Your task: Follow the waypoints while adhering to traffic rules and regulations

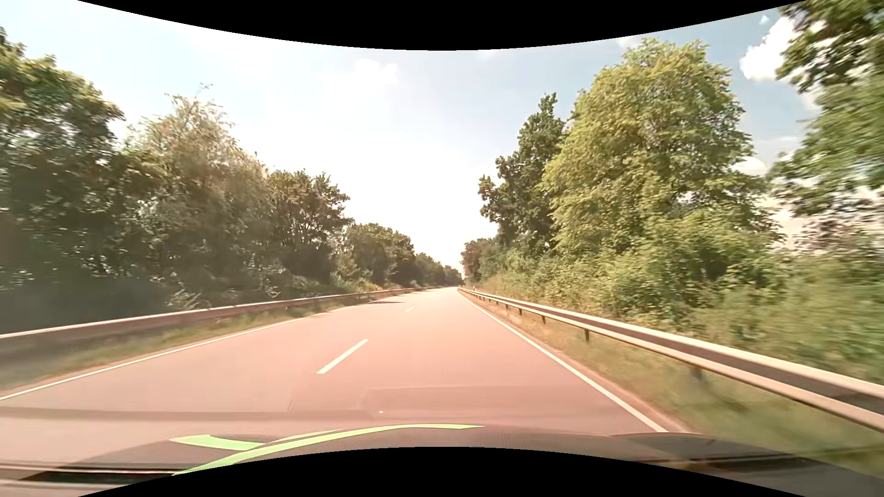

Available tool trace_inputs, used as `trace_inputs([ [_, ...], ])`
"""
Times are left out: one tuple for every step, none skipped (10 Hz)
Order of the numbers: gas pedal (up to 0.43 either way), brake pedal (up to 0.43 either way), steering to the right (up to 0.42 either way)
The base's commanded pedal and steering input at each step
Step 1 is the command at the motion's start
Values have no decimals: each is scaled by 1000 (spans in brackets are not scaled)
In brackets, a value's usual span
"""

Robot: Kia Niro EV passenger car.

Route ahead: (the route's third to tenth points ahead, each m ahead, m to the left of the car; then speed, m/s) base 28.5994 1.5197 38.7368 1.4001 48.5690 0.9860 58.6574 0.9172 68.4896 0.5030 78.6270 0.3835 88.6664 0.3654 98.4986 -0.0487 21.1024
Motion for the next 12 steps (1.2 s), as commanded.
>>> trace_inputs([
  [209,0,1],
  [209,0,1],
  [197,0,1],
  [197,0,2],
  [197,0,2],
  [197,0,2],
  [197,0,3],
  [189,0,3],
  [189,0,3],
  [189,0,3],
  [177,0,3],
  [169,0,3],
])
